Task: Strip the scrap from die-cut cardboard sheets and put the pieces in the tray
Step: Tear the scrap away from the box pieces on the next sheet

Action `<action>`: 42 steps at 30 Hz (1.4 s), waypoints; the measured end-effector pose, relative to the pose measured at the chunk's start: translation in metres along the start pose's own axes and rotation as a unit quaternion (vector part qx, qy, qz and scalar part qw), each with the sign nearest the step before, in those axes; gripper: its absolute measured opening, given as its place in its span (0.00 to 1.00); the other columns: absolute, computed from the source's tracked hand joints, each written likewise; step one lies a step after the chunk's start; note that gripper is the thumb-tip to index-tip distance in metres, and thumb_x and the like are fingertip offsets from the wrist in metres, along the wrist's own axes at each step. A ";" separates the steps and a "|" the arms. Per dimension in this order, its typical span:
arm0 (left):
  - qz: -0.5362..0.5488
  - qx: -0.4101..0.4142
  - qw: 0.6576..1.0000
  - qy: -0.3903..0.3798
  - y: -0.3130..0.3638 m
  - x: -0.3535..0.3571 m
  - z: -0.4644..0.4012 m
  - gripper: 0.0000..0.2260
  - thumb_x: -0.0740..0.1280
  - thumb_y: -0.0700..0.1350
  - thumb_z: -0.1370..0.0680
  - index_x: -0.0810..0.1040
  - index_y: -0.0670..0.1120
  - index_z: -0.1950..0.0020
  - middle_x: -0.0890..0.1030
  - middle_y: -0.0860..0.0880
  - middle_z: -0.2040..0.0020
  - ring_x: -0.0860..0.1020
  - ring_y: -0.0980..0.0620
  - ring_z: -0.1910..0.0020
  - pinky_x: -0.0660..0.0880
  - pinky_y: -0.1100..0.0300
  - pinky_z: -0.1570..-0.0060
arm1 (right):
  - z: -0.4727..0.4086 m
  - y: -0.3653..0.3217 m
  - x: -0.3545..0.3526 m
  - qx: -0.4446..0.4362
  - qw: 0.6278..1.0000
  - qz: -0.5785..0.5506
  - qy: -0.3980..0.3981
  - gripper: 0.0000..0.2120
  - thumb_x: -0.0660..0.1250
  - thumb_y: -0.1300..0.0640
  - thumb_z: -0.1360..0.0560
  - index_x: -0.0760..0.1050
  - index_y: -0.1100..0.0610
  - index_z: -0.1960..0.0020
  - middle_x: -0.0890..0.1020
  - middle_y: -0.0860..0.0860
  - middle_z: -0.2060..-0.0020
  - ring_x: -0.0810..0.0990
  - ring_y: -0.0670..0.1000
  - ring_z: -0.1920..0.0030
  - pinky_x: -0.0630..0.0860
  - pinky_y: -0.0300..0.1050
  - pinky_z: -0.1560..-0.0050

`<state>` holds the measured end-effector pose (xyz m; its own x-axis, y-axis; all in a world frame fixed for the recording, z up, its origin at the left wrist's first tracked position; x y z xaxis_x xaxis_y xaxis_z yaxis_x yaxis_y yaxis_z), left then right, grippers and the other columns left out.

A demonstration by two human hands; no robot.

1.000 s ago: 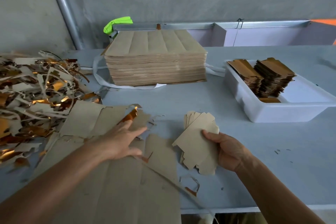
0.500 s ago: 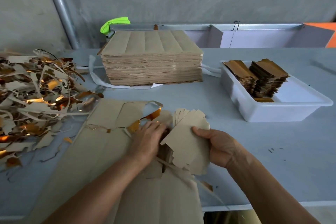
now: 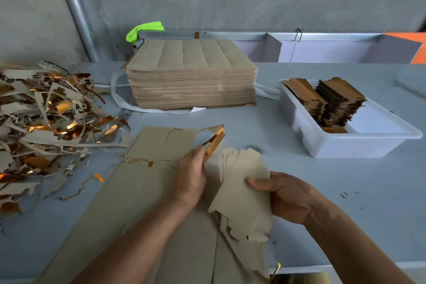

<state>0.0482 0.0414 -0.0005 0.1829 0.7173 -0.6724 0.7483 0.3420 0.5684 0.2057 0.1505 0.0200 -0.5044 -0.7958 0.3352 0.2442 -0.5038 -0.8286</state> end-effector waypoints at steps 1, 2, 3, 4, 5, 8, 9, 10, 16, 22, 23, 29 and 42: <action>-0.008 0.031 0.999 0.014 0.003 -0.001 -0.001 0.11 0.62 0.23 0.29 0.78 0.34 0.52 0.80 0.36 0.50 0.78 0.37 0.51 0.68 0.60 0.53 | 0.002 0.001 -0.004 -0.003 1.000 -0.002 0.013 0.21 0.71 0.63 0.37 0.78 0.65 0.44 0.84 0.59 0.52 0.84 0.56 0.54 0.82 0.48 0.59; -0.015 0.073 0.997 0.024 0.005 -0.002 -0.001 0.13 0.61 0.22 0.31 0.79 0.33 0.52 0.78 0.35 0.46 0.77 0.37 0.48 0.70 0.57 0.48 | 0.002 0.000 -0.009 -0.015 0.999 -0.014 0.035 0.21 0.71 0.63 0.37 0.78 0.66 0.44 0.84 0.59 0.53 0.84 0.56 0.55 0.81 0.48 0.59; -0.023 0.118 0.992 0.029 0.008 -0.002 -0.001 0.15 0.59 0.23 0.32 0.80 0.34 0.51 0.77 0.35 0.41 0.74 0.38 0.45 0.70 0.53 0.44 | 0.001 -0.001 -0.014 -0.034 0.997 -0.031 0.061 0.20 0.70 0.63 0.36 0.77 0.66 0.44 0.84 0.59 0.54 0.83 0.55 0.56 0.81 0.47 0.59; -0.034 0.159 0.987 0.021 0.009 -0.002 0.000 0.17 0.57 0.25 0.32 0.80 0.35 0.51 0.76 0.36 0.39 0.73 0.40 0.44 0.71 0.51 0.43 | 0.001 -0.003 -0.017 -0.053 0.994 -0.050 0.082 0.18 0.69 0.64 0.34 0.77 0.66 0.44 0.85 0.58 0.55 0.83 0.55 0.56 0.81 0.47 0.60; -0.046 0.193 0.980 -0.003 0.010 0.000 0.002 0.17 0.56 0.27 0.32 0.80 0.35 0.50 0.77 0.38 0.39 0.73 0.41 0.44 0.72 0.50 0.44 | 0.001 -0.005 -0.020 -0.071 0.991 -0.067 0.096 0.15 0.68 0.64 0.31 0.77 0.66 0.44 0.85 0.57 0.55 0.83 0.54 0.56 0.81 0.46 0.60; -0.022 0.202 0.974 -0.101 0.013 0.001 0.008 0.13 0.60 0.36 0.29 0.81 0.38 0.51 0.82 0.45 0.51 0.79 0.42 0.52 0.75 0.49 0.50 | 0.000 -0.007 -0.025 -0.108 0.982 -0.107 0.108 0.15 0.68 0.62 0.32 0.77 0.63 0.45 0.85 0.56 0.54 0.84 0.53 0.55 0.81 0.47 0.59; 0.018 0.175 0.976 -0.131 0.016 0.000 0.010 0.12 0.60 0.41 0.27 0.81 0.39 0.52 0.81 0.48 0.58 0.78 0.44 0.57 0.74 0.51 0.53 | -0.001 -0.007 -0.026 -0.115 0.980 -0.116 0.114 0.16 0.68 0.61 0.33 0.77 0.63 0.45 0.85 0.57 0.52 0.83 0.54 0.54 0.80 0.48 0.58; 0.073 0.139 0.974 -0.165 0.019 -0.001 0.011 0.13 0.61 0.46 0.26 0.80 0.40 0.55 0.79 0.49 0.63 0.76 0.46 0.61 0.72 0.53 0.56 | -0.002 -0.006 -0.027 -0.121 0.977 -0.125 0.120 0.16 0.68 0.61 0.32 0.77 0.62 0.45 0.84 0.56 0.52 0.83 0.54 0.53 0.79 0.49 0.56; 0.142 0.054 0.925 -0.348 0.032 -0.011 0.015 0.29 0.72 0.63 0.34 0.76 0.49 0.39 0.79 0.56 0.47 0.75 0.57 0.46 0.73 0.60 0.46 | -0.012 -0.004 -0.032 -0.166 0.952 -0.192 0.169 0.07 0.63 0.65 0.24 0.77 0.61 0.48 0.85 0.54 0.55 0.82 0.52 0.54 0.77 0.50 0.53; -0.158 0.174 0.920 -0.314 0.044 -0.008 0.035 0.40 0.72 0.69 0.40 0.65 0.49 0.36 0.71 0.55 0.43 0.65 0.55 0.42 0.52 0.62 0.38 | -0.019 -0.006 -0.028 -0.195 0.928 -0.250 0.195 0.10 0.63 0.65 0.23 0.74 0.59 0.43 0.81 0.54 0.50 0.79 0.53 0.50 0.74 0.57 0.45; -0.155 0.170 0.920 -0.317 0.043 -0.009 0.036 0.39 0.72 0.68 0.39 0.65 0.50 0.36 0.71 0.56 0.43 0.65 0.56 0.42 0.52 0.62 0.37 | -0.019 -0.009 -0.029 -0.210 0.921 -0.265 0.194 0.12 0.62 0.64 0.23 0.73 0.59 0.40 0.81 0.54 0.48 0.79 0.53 0.50 0.73 0.56 0.44; -0.102 0.139 0.916 -0.363 0.045 -0.010 0.035 0.24 0.75 0.61 0.35 0.75 0.51 0.45 0.75 0.56 0.52 0.62 0.57 0.49 0.56 0.62 0.43 | -0.012 -0.028 -0.040 -0.237 0.901 -0.304 0.198 0.13 0.61 0.62 0.21 0.72 0.57 0.37 0.81 0.50 0.49 0.79 0.49 0.49 0.73 0.55 0.40; -0.009 0.163 0.930 -0.330 0.021 -0.012 0.028 0.20 0.69 0.47 0.26 0.59 0.54 0.69 0.64 0.57 0.71 0.65 0.63 0.62 0.59 0.66 0.47 | 0.002 -0.047 -0.057 -0.209 0.894 -0.361 0.161 0.16 0.58 0.57 0.20 0.69 0.54 0.32 0.79 0.54 0.41 0.77 0.55 0.39 0.73 0.60 0.47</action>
<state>0.0794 0.0225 0.0063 0.4397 0.1471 -0.8860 0.8887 0.0717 0.4529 0.2245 0.2193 0.0406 -0.6343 -0.1415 0.7601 -0.5391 -0.6238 -0.5659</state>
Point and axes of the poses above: each hand's wrist, its own z-axis away from the middle knuckle, its own x-axis out of the palm, y = z × x, the point moved 2 cm from there along -z, towards the middle knuckle
